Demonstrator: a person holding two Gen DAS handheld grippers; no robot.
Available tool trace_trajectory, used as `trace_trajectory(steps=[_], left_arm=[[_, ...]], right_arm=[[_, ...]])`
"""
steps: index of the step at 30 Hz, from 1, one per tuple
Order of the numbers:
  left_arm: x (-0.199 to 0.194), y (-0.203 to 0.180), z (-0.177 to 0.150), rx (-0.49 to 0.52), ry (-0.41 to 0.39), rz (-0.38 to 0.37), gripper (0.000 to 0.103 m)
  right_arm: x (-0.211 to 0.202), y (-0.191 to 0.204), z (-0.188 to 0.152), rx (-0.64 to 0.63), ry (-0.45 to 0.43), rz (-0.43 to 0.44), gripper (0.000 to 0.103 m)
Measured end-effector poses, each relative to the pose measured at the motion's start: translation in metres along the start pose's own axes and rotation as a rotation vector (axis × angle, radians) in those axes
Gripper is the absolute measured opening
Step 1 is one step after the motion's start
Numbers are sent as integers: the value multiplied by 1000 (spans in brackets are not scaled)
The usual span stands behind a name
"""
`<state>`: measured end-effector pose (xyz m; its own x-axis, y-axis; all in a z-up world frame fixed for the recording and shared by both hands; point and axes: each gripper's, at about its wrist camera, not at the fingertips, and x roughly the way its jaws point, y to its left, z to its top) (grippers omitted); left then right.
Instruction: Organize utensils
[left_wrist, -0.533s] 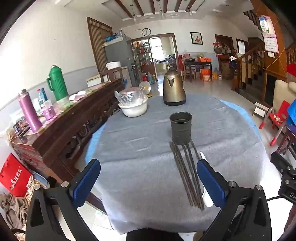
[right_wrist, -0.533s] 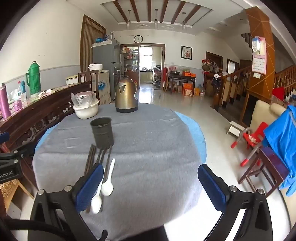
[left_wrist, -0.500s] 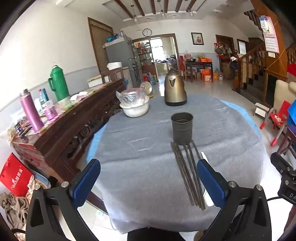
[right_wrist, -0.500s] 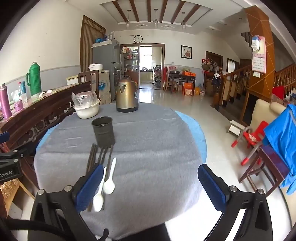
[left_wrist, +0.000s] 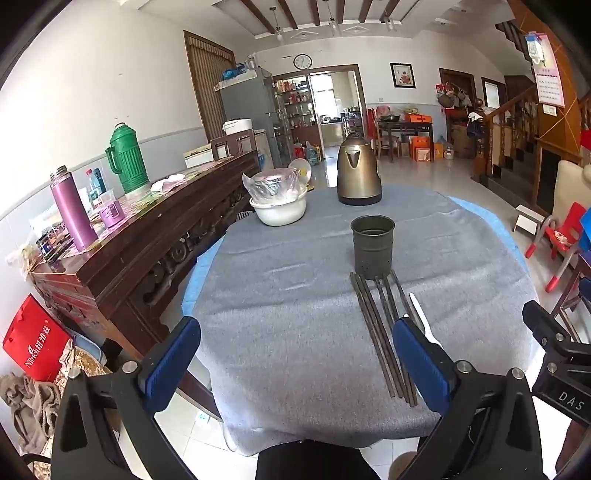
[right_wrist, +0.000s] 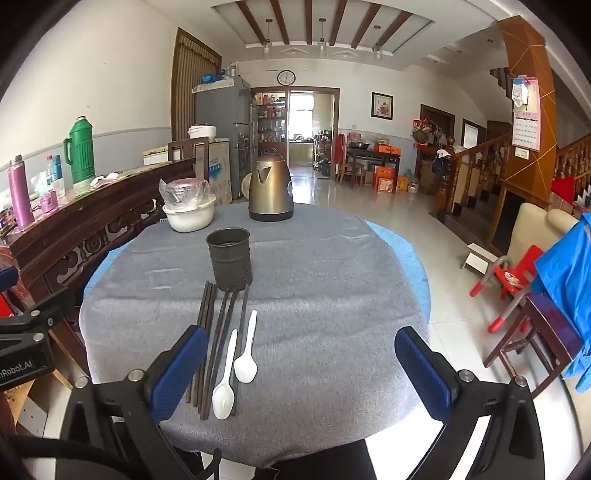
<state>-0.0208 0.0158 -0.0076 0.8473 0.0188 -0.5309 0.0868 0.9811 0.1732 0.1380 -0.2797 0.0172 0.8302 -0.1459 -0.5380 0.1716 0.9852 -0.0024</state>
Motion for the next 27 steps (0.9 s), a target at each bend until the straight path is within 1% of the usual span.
trace_trajectory(steps=[2, 4, 11, 27], left_arm=[[0, -1, -3, 0, 3, -9, 103], [1, -3, 0, 6, 14, -12, 103], [8, -10, -2, 16, 42, -24, 103], [9, -9, -3, 8, 49, -28, 103]], right_arm=[[4, -3, 1, 10, 8, -2, 103], [10, -2, 3, 19, 17, -2, 103], [15, -7, -2, 40, 38, 9, 103], [13, -6, -3, 55, 29, 19, 103]])
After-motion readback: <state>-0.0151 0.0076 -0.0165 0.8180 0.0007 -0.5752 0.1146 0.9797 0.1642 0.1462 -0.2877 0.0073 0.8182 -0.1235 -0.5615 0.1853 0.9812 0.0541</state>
